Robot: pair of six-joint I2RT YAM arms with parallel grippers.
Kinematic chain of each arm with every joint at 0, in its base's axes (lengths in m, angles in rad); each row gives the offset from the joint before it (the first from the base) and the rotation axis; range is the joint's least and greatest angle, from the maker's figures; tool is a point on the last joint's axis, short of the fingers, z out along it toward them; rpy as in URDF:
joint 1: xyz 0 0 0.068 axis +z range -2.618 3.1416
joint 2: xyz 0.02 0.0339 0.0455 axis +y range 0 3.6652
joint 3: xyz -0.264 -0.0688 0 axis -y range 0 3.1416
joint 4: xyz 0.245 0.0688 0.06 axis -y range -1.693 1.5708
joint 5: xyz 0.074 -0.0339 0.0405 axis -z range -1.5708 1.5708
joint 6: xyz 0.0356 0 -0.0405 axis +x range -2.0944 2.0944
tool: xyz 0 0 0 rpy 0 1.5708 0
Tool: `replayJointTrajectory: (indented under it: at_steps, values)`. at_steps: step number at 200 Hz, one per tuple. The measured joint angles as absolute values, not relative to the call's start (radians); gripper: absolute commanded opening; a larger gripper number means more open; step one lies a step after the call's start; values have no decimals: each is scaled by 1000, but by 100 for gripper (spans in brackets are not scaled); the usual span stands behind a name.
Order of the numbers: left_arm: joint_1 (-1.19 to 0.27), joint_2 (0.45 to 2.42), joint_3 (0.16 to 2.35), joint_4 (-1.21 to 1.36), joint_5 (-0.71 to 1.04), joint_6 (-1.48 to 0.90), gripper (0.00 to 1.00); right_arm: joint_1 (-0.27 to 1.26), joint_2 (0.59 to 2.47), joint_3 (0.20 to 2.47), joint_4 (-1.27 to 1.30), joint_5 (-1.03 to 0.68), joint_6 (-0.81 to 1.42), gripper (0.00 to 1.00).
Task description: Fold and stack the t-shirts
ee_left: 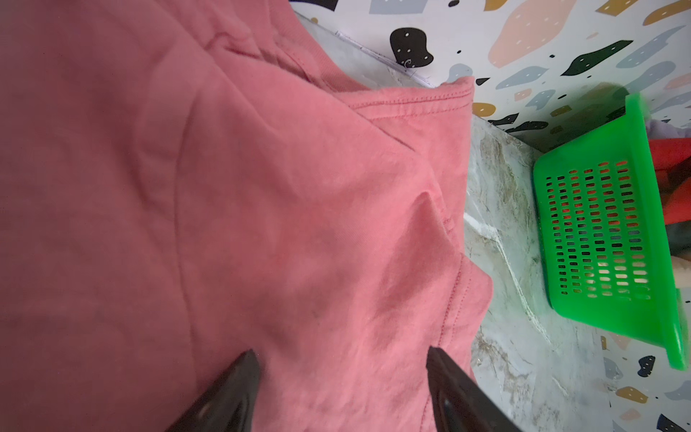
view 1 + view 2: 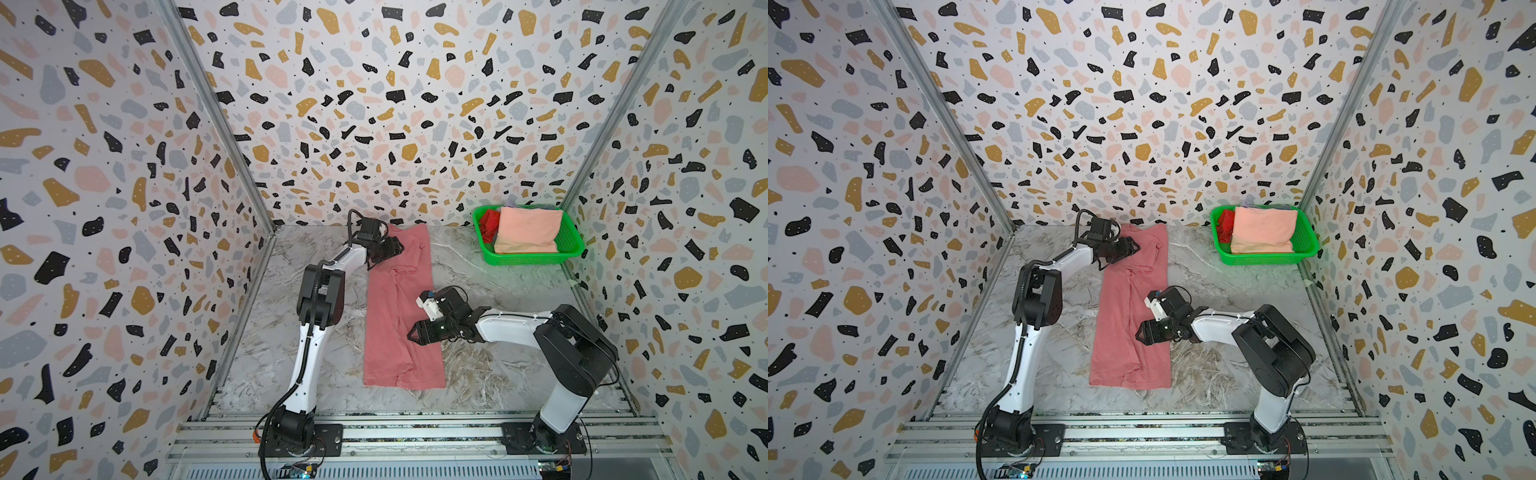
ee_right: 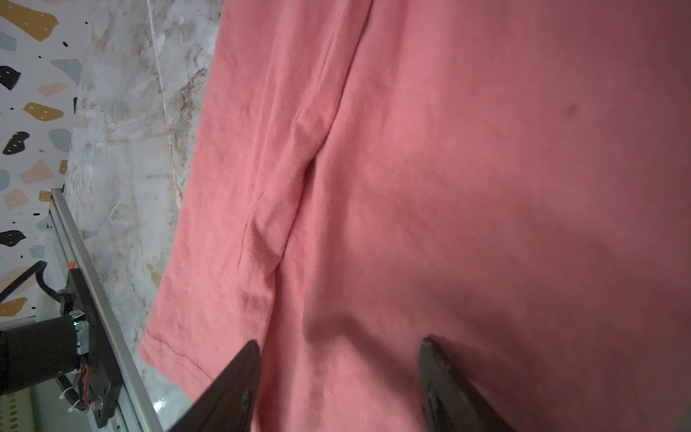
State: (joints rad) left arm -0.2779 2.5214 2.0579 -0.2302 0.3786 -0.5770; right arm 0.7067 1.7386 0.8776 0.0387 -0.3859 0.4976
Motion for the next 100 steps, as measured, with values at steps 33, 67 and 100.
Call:
replayJointTrajectory:
  at_steps: [33,67,100]
  values:
    - [-278,2521,2064,-240,367,-578,74,643,1698,840,18,-376,470,67]
    - [-277,2537,2112,-297,366,-578,74,657,1683,827,14,-369,434,68]
    - [-277,2481,2036,-288,384,-577,75,702,1639,827,-59,-367,402,69]
